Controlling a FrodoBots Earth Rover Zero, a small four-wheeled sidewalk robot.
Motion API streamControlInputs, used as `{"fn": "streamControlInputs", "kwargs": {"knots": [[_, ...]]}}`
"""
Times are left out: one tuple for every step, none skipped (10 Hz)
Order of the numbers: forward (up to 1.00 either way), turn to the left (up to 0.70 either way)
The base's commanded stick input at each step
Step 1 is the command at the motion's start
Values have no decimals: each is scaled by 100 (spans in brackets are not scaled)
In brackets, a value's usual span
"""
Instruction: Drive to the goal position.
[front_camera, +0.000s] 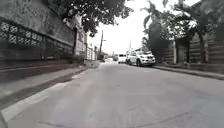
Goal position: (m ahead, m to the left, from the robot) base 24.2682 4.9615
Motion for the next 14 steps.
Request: {"fn": "streamControlInputs", "kwargs": {"knots": [[70,0],[70,0],[70,0],[70,0],[70,0],[70,0],[70,0],[70,0],[70,0],[70,0],[70,0],[70,0],[70,0],[70,0]]}}
